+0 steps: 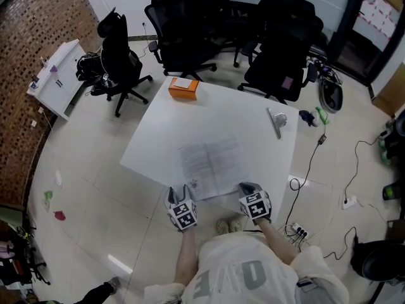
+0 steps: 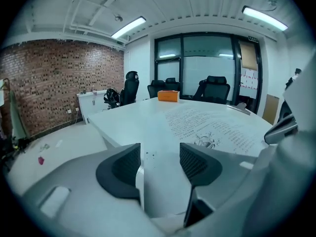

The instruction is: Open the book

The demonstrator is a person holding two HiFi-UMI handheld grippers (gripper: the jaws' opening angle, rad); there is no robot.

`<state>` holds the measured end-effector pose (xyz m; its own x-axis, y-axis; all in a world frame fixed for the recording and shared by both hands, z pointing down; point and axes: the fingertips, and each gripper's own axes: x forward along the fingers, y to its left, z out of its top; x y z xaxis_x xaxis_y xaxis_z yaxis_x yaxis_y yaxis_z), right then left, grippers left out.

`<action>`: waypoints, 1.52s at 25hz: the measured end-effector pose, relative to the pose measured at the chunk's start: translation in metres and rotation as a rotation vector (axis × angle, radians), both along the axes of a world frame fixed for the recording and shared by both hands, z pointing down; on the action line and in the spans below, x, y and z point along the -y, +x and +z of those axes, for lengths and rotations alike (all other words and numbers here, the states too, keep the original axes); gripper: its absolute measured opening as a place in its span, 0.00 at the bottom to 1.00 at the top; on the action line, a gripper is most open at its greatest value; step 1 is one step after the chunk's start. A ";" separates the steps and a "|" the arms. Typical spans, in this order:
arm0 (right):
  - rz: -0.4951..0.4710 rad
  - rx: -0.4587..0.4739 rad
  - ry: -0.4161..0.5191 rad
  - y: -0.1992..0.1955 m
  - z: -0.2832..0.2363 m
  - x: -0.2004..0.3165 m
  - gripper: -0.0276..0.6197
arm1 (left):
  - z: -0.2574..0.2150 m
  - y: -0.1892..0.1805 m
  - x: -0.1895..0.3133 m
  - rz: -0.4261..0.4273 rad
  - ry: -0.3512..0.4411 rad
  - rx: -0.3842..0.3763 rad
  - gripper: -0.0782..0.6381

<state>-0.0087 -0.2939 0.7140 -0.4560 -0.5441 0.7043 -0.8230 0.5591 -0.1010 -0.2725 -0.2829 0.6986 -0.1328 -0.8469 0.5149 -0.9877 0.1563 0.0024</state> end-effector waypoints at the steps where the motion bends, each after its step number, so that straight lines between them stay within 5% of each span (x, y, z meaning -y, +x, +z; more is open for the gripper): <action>1: 0.003 0.003 0.000 0.001 0.000 0.001 0.05 | 0.001 0.001 -0.001 0.001 -0.002 -0.003 0.48; 17: 0.012 0.032 -0.001 0.004 -0.003 -0.005 0.05 | -0.002 0.004 -0.013 0.002 0.006 -0.023 0.50; 25: 0.040 0.050 -0.003 0.013 -0.004 -0.009 0.05 | -0.002 0.030 -0.023 0.041 0.029 -0.173 0.62; 29: 0.026 0.055 -0.003 0.009 -0.004 -0.012 0.05 | 0.001 0.040 -0.022 0.063 0.027 -0.166 0.63; 38: 0.061 0.094 0.035 0.020 -0.016 -0.011 0.05 | -0.023 -0.002 -0.031 -0.055 0.072 -0.087 0.66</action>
<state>0.0110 -0.2827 0.6984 -0.4844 -0.5964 0.6400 -0.8435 0.5125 -0.1609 -0.2746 -0.2515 0.6756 -0.1374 -0.8747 0.4648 -0.9733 0.2063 0.1005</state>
